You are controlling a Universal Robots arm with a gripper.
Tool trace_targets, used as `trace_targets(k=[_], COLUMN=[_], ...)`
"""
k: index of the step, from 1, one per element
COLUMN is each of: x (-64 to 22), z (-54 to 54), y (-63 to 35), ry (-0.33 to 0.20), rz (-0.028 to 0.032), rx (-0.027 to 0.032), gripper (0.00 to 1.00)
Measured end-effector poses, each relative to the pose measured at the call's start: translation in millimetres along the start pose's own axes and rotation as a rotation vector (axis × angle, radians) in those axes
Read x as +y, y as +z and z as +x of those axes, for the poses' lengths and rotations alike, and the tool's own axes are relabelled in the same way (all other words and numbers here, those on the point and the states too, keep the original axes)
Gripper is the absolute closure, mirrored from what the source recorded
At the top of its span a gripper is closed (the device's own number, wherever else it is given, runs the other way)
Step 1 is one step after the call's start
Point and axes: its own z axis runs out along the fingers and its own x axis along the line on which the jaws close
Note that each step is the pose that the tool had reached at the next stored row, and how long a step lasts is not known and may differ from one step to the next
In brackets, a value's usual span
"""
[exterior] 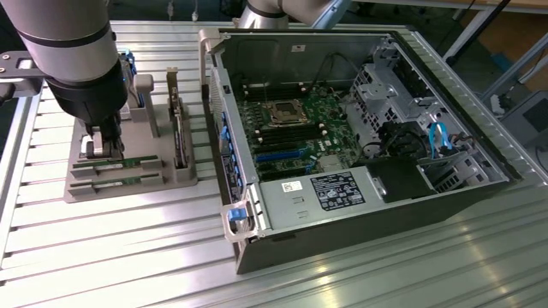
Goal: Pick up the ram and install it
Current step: 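Pick up the ram and move it above insertion slot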
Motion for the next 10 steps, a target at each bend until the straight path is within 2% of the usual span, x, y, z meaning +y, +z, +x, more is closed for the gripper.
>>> trace_targets(k=[5,10], x=[0.2,0.3], z=[8.2,9.2], y=[0.1,0.2], ry=[0.0,0.0], rz=[0.0,0.0001], rx=[-0.0001,-0.0001], gripper=[0.76,0.76])
